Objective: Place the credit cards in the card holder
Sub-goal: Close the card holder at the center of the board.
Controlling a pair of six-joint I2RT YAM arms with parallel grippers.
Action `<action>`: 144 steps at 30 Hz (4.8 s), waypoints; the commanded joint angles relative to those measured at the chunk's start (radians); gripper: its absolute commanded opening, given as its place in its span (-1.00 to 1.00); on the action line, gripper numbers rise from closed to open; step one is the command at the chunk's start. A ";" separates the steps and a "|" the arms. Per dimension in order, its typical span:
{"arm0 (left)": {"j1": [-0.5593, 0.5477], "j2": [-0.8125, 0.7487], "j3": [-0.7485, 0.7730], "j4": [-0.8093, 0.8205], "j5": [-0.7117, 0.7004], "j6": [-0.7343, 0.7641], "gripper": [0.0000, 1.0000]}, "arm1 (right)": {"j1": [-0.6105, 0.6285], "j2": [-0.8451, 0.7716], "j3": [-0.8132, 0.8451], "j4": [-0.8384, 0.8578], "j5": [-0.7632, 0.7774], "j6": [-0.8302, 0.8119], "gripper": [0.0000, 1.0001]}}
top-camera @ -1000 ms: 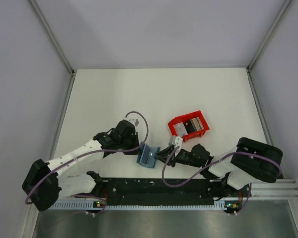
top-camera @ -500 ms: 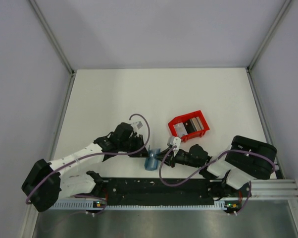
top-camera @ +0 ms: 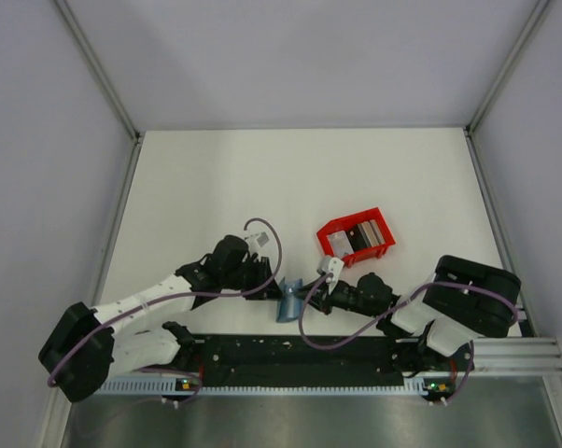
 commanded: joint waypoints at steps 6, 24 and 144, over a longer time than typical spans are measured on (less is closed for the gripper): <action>-0.002 0.004 -0.016 0.143 0.109 -0.028 -0.57 | 0.013 0.016 -0.005 0.265 0.020 0.012 -0.95; -0.006 0.072 -0.080 0.266 0.067 -0.083 -0.74 | 0.011 0.024 -0.068 0.315 0.138 0.033 -0.96; -0.132 0.144 0.027 0.214 -0.335 -0.014 -1.00 | -0.162 -0.488 0.446 -1.635 0.308 0.690 0.12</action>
